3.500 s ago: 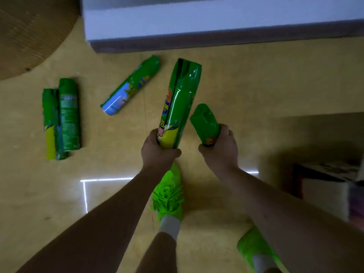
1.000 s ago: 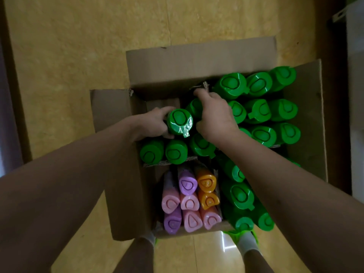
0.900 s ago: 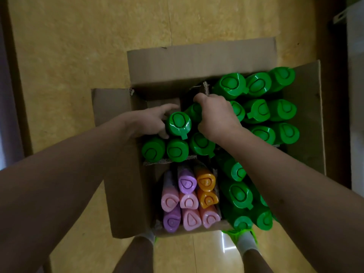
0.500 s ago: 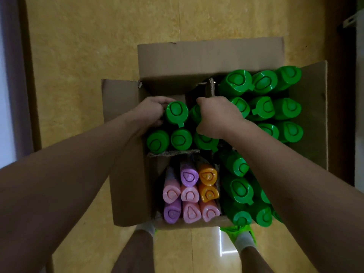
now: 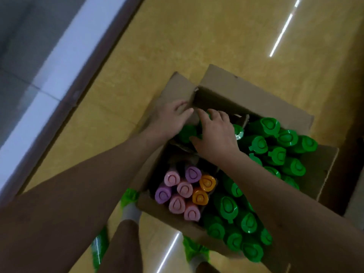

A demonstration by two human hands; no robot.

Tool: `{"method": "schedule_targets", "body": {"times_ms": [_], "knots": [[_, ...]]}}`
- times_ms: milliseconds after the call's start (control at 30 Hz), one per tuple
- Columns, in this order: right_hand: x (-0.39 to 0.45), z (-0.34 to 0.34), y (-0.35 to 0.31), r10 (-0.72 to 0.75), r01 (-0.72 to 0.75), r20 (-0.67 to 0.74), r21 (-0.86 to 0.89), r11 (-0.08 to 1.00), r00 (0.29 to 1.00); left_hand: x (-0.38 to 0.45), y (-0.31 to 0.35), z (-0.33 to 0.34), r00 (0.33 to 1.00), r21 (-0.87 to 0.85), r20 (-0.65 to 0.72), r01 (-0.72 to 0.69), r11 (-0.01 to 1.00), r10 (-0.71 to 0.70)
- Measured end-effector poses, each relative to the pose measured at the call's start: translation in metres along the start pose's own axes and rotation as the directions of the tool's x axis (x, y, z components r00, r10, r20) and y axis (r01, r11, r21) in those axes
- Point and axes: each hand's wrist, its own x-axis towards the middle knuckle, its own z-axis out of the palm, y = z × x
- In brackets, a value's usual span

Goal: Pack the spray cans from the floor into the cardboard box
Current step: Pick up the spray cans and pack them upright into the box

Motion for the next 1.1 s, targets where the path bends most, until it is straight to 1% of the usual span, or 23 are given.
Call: {"method": "schedule_targets", "body": {"times_ms": [67, 100, 167, 200, 300, 367, 467, 567, 633, 667, 733, 767, 833, 867, 933, 1000, 1100], "knots": [[-0.004, 0.008, -0.026, -0.094, 0.095, 0.014, -0.024, 0.995, 0.995, -0.025, -0.021, -0.025, 0.986, 0.118, -0.157, -0.044, 0.992, 0.062], [-0.006, 0.015, -0.041, -0.143, 0.144, 0.022, -0.04, 0.989, 0.989, -0.041, -0.035, -0.038, 0.975, 0.138, -0.208, -0.051, 0.989, 0.079], [-0.016, 0.037, -0.075, -0.255, 0.258, 0.043, -0.078, 0.963, 0.966, -0.079, -0.069, -0.059, 0.952, 0.142, -0.299, -0.024, 0.99, 0.066], [-0.023, 0.053, -0.093, -0.311, 0.316, 0.062, -0.081, 0.945, 0.948, -0.101, -0.089, -0.067, 0.94, 0.141, -0.339, 0.012, 0.99, 0.037], [-0.061, 0.105, -0.142, -0.475, 0.487, 0.158, -0.049, 0.872, 0.866, -0.173, -0.168, -0.082, 0.881, 0.09, -0.45, 0.205, 0.975, -0.144], [-0.095, 0.143, -0.169, -0.53, 0.55, 0.249, -0.013, 0.835, 0.811, -0.226, -0.222, -0.082, 0.808, 0.008, -0.516, 0.337, 0.941, -0.285], [-0.142, 0.208, -0.193, -0.522, 0.576, 0.381, -0.037, 0.816, 0.763, -0.304, -0.29, -0.063, 0.695, -0.123, -0.547, 0.485, 0.866, -0.467], [-0.186, 0.276, -0.195, -0.472, 0.583, 0.511, -0.073, 0.809, 0.718, -0.37, -0.346, -0.024, 0.613, -0.22, -0.524, 0.574, 0.789, -0.592], [-0.211, 0.316, -0.187, -0.362, 0.504, 0.586, -0.094, 0.858, 0.725, -0.404, -0.379, 0.009, 0.571, -0.284, -0.498, 0.604, 0.745, -0.653], [-0.222, 0.333, -0.182, -0.282, 0.426, 0.608, -0.103, 0.899, 0.742, -0.418, -0.395, 0.026, 0.555, -0.317, -0.482, 0.611, 0.726, -0.678], [-0.241, 0.369, -0.171, -0.076, 0.172, 0.613, -0.099, 0.98, 0.786, -0.441, -0.423, 0.061, 0.541, -0.365, -0.439, 0.622, 0.693, -0.717], [-0.249, 0.387, -0.166, 0.033, 0.027, 0.597, -0.09, 0.996, 0.801, -0.451, -0.436, 0.077, 0.544, -0.375, -0.417, 0.627, 0.683, -0.728], [-0.26, 0.42, -0.157, 0.219, -0.214, 0.54, -0.073, 0.974, 0.813, -0.468, -0.461, 0.108, 0.568, -0.373, -0.377, 0.63, 0.681, -0.732], [-0.264, 0.435, -0.153, 0.284, -0.293, 0.51, -0.064, 0.954, 0.812, -0.476, -0.473, 0.122, 0.586, -0.369, -0.357, 0.627, 0.686, -0.727], [-0.269, 0.462, -0.146, 0.34, -0.366, 0.463, -0.035, 0.93, 0.819, -0.487, -0.494, 0.148, 0.619, -0.368, -0.324, 0.615, 0.698, -0.716], [-0.271, 0.484, -0.143, 0.352, -0.39, 0.409, 0.011, 0.921, 0.842, -0.494, -0.511, 0.167, 0.635, -0.372, -0.297, 0.611, 0.699, -0.713], [-0.27, 0.51, -0.142, 0.44, -0.471, 0.28, 0.054, 0.88, 0.853, -0.499, -0.533, 0.186, 0.656, -0.356, -0.286, 0.604, 0.713, -0.698]]}}
